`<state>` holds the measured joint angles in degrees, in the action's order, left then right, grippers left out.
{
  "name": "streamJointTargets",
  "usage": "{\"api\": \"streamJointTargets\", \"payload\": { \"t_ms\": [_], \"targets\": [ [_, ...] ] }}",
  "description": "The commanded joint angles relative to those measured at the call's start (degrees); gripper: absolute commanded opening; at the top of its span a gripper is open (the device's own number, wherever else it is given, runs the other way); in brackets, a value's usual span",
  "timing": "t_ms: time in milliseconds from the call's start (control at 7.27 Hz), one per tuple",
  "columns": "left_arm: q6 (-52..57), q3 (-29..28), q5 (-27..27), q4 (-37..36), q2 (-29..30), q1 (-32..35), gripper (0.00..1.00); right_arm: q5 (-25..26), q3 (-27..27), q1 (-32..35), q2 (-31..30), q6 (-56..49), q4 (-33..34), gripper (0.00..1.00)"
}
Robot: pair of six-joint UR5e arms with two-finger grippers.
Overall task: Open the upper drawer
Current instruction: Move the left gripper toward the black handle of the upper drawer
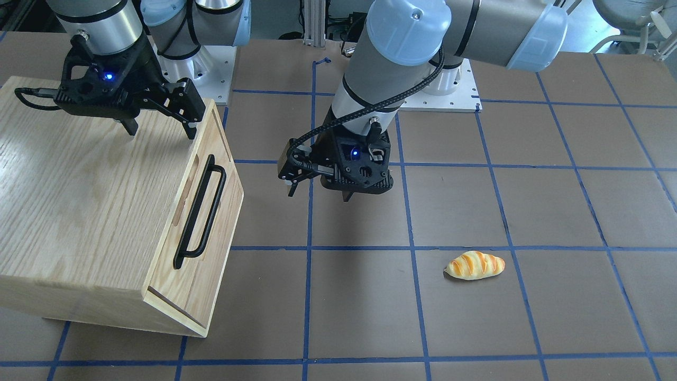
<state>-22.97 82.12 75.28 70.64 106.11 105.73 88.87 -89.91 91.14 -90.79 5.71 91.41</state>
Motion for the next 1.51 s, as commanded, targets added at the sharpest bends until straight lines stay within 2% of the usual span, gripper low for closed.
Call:
{"api": "streamJointTargets", "payload": {
  "t_ms": [0,550,1376],
  "targets": [
    [-5.8,-2.6,-2.4,-0.1,2.8,2.4,1.00,0.0,0.0,-0.1,0.0,0.0,0.0,1.00],
    [-12.0,-4.3,-2.6,-4.4,7.0,5.4,1.00,0.1,0.0,0.0,0.0,0.0,0.0,1.00],
    [-13.2,-4.6,-2.6,-5.8,8.2,8.3,1.00,0.1,0.0,0.0,0.0,0.0,0.0,1.00]
  ]
}}
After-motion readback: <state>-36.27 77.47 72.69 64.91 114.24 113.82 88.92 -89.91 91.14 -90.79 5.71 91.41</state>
